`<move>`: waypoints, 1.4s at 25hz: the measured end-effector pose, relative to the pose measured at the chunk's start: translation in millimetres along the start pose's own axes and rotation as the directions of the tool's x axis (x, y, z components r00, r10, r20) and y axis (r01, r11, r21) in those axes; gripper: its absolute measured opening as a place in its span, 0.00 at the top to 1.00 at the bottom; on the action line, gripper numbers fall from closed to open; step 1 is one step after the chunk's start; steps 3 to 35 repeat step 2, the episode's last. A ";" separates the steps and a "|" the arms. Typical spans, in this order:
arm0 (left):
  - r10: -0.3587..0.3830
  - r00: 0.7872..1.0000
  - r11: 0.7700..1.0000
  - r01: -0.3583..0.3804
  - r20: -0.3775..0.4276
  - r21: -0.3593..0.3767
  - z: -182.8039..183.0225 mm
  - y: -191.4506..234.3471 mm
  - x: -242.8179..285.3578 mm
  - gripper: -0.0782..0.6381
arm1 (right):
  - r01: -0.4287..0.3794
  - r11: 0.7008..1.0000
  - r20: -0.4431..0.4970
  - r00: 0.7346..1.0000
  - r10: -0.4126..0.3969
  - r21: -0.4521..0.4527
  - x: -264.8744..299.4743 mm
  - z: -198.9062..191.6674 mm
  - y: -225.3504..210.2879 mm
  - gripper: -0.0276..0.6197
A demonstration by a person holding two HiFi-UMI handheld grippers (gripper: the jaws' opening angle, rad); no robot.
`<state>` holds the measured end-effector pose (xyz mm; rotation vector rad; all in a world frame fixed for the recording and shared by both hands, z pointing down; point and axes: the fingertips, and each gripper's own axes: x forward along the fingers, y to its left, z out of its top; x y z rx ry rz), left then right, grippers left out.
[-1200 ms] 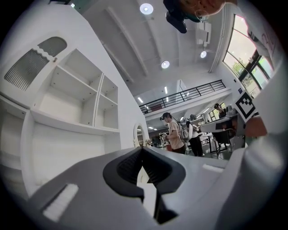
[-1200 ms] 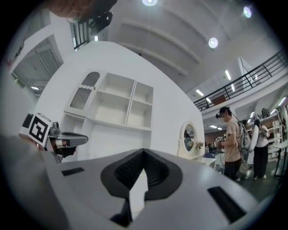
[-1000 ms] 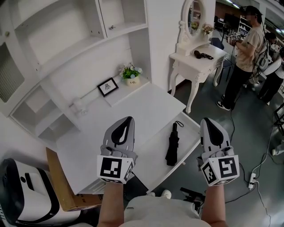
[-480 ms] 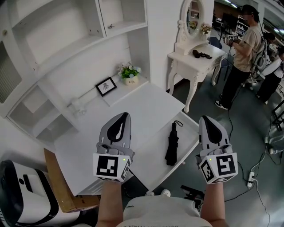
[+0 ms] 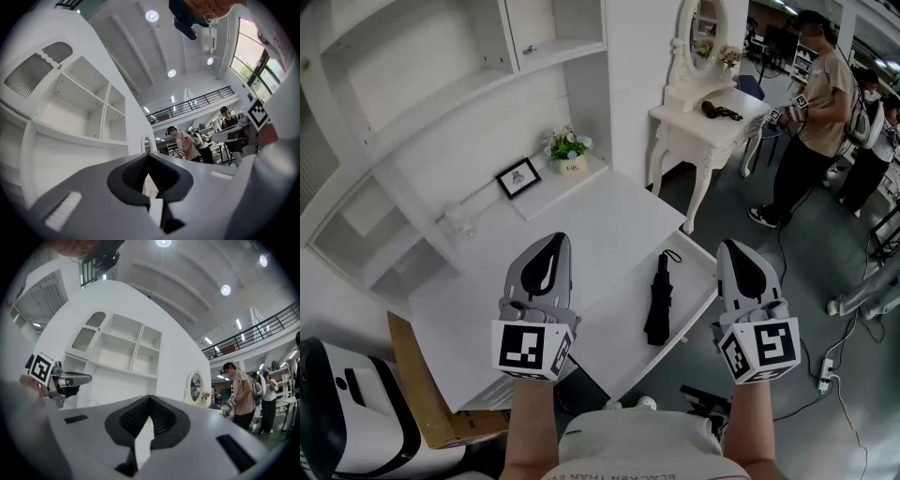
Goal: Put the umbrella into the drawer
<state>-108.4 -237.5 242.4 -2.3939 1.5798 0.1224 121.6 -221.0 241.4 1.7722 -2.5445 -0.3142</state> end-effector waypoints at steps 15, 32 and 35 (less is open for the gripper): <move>0.000 1.000 1.000 0.000 0.002 -0.001 0.2 0.0 -1.3 0.88 | -0.002 1.000 -0.003 1.000 0.002 -0.004 -1.0 0.3 1.5 0.95; 0.000 1.000 1.000 0.000 0.002 -0.001 0.2 0.0 -1.3 0.88 | -0.002 1.000 -0.003 1.000 0.002 -0.004 -1.0 0.3 1.5 0.95; 0.000 1.000 1.000 0.000 0.002 -0.001 0.2 0.0 -1.3 0.88 | -0.002 1.000 -0.003 1.000 0.002 -0.004 -1.0 0.3 1.5 0.95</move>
